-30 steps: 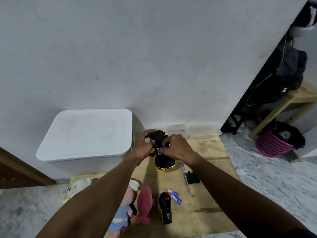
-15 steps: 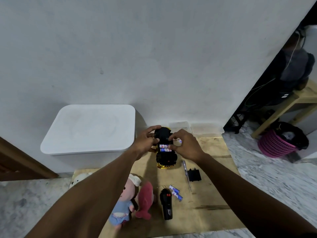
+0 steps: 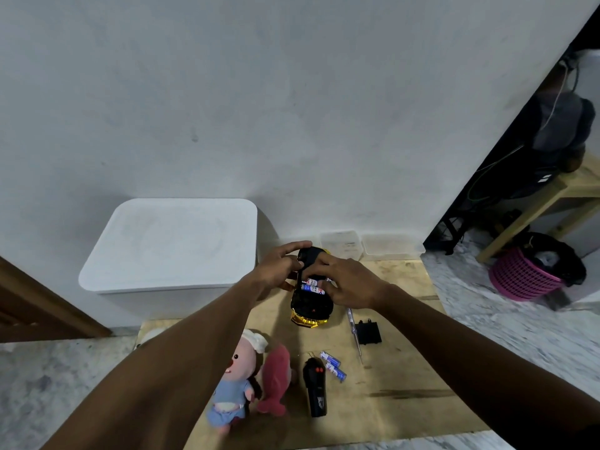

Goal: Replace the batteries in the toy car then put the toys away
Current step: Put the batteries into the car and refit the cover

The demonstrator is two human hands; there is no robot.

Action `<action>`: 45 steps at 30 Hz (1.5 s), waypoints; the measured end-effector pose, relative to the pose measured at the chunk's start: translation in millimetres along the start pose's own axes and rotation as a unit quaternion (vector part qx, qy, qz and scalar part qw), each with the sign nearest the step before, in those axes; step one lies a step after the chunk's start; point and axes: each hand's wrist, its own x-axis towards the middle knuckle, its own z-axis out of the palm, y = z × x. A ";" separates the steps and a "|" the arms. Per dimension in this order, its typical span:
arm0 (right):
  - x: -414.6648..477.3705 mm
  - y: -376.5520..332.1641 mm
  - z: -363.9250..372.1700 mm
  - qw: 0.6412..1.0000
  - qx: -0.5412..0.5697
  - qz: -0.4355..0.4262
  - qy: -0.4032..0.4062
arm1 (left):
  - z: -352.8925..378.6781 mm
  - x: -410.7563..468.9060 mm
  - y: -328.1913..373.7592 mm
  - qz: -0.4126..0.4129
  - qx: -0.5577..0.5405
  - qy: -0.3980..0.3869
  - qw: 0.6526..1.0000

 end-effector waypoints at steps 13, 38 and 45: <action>-0.6 -6.2 3.9 0.996 -0.079 -0.027 0.016 | 5.5 -6.9 -0.5 -0.008 0.017 -0.027 0.999; 2.2 -15.9 8.0 0.991 -0.092 -0.095 0.027 | 2.9 -14.2 -3.8 -0.021 0.022 -0.022 0.999; -0.2 -10.7 13.2 0.989 -0.107 -0.094 0.043 | 3.7 -9.3 0.7 -0.005 0.030 -0.032 0.999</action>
